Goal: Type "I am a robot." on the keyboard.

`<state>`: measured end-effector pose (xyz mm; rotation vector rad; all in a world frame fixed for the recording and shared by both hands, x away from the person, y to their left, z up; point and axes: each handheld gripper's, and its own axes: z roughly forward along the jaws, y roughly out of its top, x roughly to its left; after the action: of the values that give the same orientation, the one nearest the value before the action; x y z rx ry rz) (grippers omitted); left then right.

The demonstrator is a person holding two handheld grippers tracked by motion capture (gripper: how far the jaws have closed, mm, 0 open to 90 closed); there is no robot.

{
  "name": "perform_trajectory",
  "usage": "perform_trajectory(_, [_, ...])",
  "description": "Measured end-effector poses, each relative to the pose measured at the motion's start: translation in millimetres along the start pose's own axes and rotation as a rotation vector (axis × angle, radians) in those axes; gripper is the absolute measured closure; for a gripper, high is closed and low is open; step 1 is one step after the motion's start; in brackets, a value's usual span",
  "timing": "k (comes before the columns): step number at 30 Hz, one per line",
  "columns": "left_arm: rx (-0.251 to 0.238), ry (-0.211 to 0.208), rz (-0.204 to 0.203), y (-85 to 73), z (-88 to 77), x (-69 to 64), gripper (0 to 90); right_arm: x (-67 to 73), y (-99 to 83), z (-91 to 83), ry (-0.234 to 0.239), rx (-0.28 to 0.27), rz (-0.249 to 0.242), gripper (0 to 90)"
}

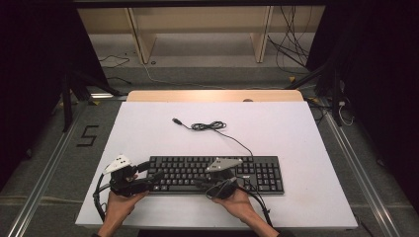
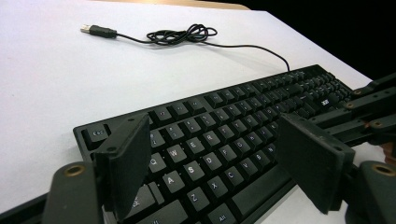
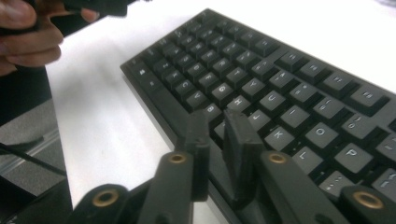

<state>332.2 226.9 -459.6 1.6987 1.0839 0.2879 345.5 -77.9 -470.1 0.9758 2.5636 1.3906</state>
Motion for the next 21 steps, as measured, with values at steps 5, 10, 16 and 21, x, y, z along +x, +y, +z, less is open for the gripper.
perform_trajectory(5, [0.004,0.003,0.002,-0.1,1.0,-0.1,26.7,-2.1,1.4,-7.0,0.003,-0.027,0.010,67.0])
perform_trajectory(10, [0.012,0.011,0.000,-0.4,1.6,0.8,29.3,-4.5,2.8,-11.7,0.000,-0.043,0.020,57.8])
perform_trajectory(16, [0.036,0.026,0.002,-1.3,5.1,3.1,38.3,-4.8,5.2,-16.4,-0.007,-0.052,0.032,46.4])
perform_trajectory(21, [0.067,0.052,0.001,-2.3,8.4,5.9,48.4,-5.2,6.0,-17.0,-0.008,-0.054,0.041,40.9])
